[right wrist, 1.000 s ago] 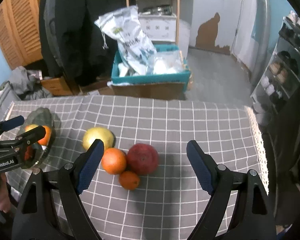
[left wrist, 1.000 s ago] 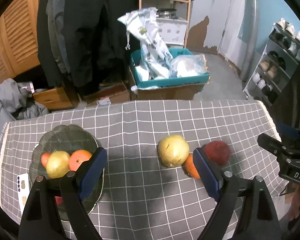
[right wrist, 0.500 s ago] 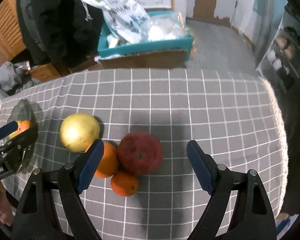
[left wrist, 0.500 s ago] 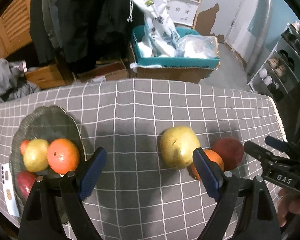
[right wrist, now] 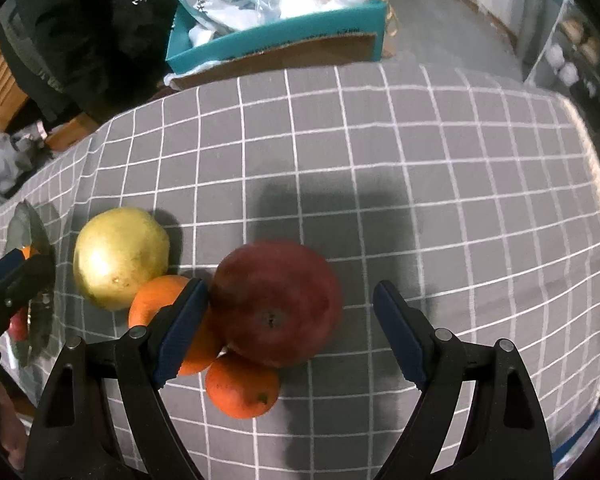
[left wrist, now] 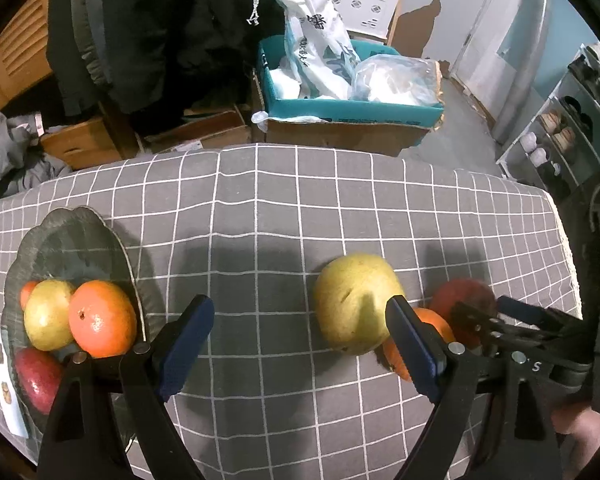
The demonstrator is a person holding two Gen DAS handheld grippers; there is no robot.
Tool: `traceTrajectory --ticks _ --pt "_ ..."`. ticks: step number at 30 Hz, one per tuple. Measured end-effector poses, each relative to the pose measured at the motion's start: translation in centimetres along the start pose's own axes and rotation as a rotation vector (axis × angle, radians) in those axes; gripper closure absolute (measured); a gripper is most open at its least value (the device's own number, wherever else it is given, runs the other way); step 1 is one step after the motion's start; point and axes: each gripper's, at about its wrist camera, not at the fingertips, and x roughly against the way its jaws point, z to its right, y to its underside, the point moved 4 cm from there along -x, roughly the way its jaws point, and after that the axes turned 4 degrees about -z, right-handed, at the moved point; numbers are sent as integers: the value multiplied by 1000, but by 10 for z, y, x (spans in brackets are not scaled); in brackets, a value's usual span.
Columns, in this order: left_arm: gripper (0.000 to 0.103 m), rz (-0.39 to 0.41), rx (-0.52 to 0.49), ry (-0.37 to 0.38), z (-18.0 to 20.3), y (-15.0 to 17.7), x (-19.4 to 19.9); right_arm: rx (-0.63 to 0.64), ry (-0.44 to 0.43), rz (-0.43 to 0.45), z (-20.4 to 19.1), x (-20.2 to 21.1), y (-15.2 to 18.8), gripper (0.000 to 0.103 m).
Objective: Organize fruits
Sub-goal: 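Close the right tool on the red apple while the left tool grasps the yellow pear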
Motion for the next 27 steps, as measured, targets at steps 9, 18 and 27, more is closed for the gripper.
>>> traceTrajectory --ticks 9,18,27 --pt "14 -25 -30 17 15 -1 -13 -19 -65 -37 2 -13 3 27" --pt "14 -71 -52 53 33 -4 -35 32 50 48 13 5 1 27" --pt "14 -118 -33 68 36 -3 -56 64 163 88 34 12 -3 27"
